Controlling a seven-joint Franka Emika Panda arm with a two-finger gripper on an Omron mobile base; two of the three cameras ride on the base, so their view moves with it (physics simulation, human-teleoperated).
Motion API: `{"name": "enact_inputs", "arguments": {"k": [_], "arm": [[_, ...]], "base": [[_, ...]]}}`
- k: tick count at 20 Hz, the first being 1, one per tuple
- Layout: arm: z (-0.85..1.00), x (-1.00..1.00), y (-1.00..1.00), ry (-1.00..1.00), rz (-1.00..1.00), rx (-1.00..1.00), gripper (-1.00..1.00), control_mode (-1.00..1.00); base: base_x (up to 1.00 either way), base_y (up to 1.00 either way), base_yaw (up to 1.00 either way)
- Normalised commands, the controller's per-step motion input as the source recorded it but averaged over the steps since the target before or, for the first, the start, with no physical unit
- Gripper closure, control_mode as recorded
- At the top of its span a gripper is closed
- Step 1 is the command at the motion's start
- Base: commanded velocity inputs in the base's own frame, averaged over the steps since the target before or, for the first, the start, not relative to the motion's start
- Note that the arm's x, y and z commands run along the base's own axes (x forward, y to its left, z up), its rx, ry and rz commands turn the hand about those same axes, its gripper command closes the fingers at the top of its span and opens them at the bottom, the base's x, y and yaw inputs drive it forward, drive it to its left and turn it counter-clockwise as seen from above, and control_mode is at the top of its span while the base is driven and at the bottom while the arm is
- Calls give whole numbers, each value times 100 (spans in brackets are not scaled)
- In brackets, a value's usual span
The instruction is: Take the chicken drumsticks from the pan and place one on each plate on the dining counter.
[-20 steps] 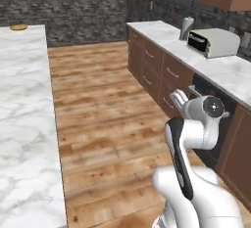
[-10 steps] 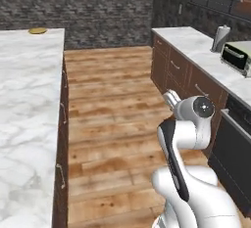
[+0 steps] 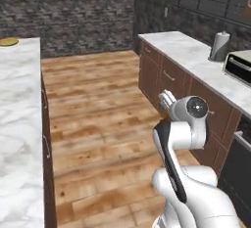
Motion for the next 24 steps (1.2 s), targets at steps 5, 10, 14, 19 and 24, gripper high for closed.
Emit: {"name": "enact_inputs", "arguments": {"k": [5, 10, 14, 19, 24], "arm": [[0, 0, 0, 0, 0, 0, 100, 100], [0, 0, 0, 0, 0, 0, 100, 100], [0, 0, 0, 0, 0, 0, 100, 100], [0, 0, 0, 0, 0, 0, 100, 100], [0, 0, 0, 0, 0, 0, 100, 100]], "base": [[100, 5, 7], [100, -14, 53], [100, -24, 57], [100, -41, 56], [100, -71, 50]]}}
